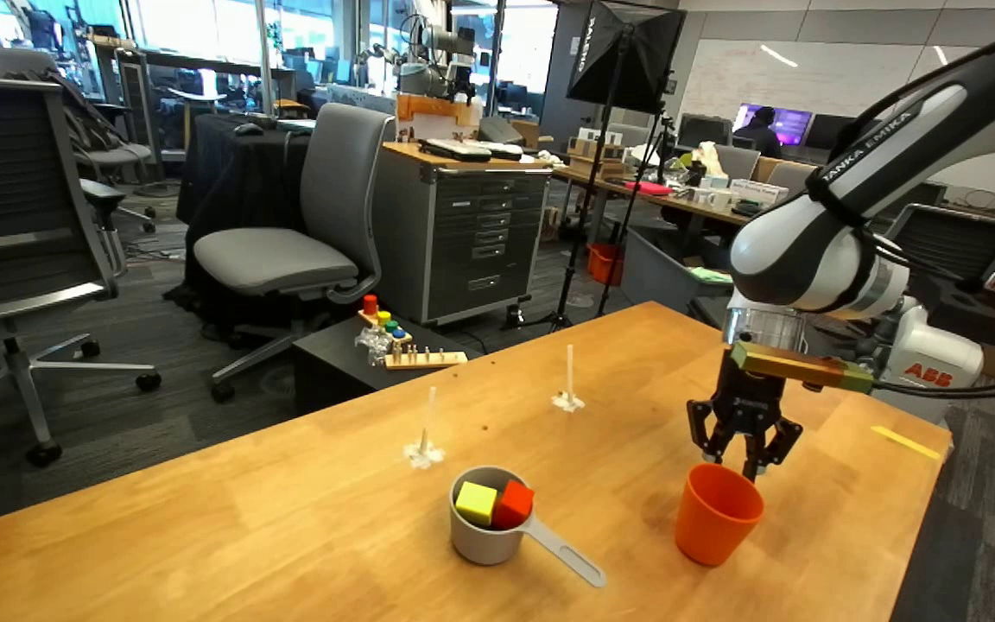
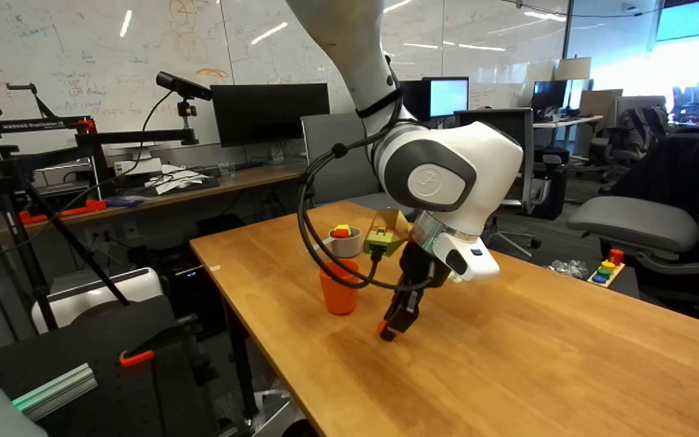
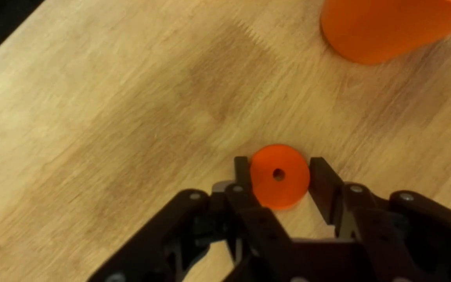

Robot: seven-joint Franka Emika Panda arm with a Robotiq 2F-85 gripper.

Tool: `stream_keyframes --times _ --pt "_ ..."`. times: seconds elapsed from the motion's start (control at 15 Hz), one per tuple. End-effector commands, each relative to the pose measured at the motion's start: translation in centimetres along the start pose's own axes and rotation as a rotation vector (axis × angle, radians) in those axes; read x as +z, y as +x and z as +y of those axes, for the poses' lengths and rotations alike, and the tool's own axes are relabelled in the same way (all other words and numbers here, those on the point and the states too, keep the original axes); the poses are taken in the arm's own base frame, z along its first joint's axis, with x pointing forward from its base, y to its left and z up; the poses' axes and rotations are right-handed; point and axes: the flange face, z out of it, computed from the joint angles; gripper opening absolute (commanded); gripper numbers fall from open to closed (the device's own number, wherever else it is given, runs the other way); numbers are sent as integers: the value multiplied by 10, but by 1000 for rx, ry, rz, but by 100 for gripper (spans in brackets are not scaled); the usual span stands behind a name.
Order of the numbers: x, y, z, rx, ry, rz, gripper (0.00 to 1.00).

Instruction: Put the three blocks in the gray cup then put the orange disks in the orange cup

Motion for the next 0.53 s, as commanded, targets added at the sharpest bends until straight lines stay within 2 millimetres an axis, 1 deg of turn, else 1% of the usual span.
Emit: stream_keyframes --times 0.0,0.2,0.27,0.47 --pt "-36 -18 -10 -66 86 6 19" --pt "-71 -48 -32 -157 151 35 19" --pt "-82 -61 -41 -194 172 44 19" --pt "-102 -96 -62 -291 224 42 19"
